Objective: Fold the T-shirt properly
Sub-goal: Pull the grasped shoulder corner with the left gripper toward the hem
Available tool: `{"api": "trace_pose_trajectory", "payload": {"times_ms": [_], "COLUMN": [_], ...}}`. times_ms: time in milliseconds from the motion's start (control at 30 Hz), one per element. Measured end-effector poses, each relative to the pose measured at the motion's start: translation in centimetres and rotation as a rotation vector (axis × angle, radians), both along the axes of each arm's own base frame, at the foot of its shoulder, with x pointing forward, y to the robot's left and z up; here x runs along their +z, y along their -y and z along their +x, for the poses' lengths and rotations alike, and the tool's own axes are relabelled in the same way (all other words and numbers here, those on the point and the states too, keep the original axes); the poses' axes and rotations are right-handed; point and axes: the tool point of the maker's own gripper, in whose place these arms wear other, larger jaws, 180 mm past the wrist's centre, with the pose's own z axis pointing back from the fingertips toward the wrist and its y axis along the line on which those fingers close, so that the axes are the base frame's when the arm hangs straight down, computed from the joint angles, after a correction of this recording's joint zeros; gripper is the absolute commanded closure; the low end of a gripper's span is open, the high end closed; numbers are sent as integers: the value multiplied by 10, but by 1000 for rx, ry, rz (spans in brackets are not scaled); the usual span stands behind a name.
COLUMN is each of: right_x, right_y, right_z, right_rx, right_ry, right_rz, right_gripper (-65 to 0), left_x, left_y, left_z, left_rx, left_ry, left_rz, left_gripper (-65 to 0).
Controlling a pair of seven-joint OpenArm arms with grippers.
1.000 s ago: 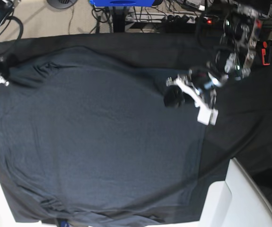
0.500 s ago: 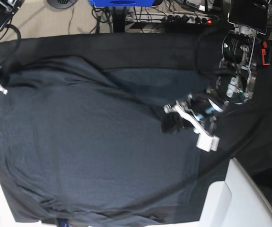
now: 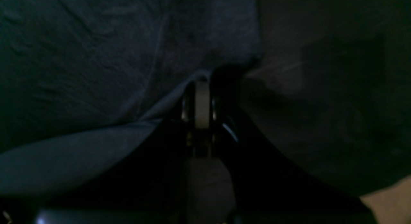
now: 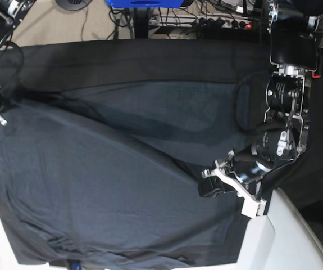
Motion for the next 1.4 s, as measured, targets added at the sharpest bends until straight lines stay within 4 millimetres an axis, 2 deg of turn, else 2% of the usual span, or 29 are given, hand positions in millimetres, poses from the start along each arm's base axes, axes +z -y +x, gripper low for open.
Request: {"api": "trace_pose_trajectory", "payload": {"times_ms": [167,300,400,600,700,867,1067,1200,1400], "right_x": [-11,-7,-11,-18,-24,-23,-22,-21,-21], "right_y": [-6,-7,-11,-33,-32,-29,-26,-24,-24], "right_z": [-2,16,21,38,36,40,43,45,46], "right_rx": [-8,-15,15,86,74,65,54,49,48], "right_ry": [-25,9,-1,4,-4,15,38,49,50], "right_rz": [33,42,38,36,41,25,7,-2,-3], "right_gripper": [-3,-3,-3,-3,-3,-3,-3,-3,-6], "left_x": [-9,-17,-30,-38,-40,-30,-62,-52,-63], "left_y": [-3,-9,-16,2,-2,-5,-19,-16,-22], "left_z": [8,13,13,12,12,21,14,23,24], "left_rx": [16,32,49,38,42,76,102,122,134], "left_ry": [-32,-53,-67,-64,-65,-7,-87,-30,-63], "left_rz": [-6,4,84,124,146,128,145,124,129], "left_gripper": [0,0,0,0,0,0,0,0,0]}}
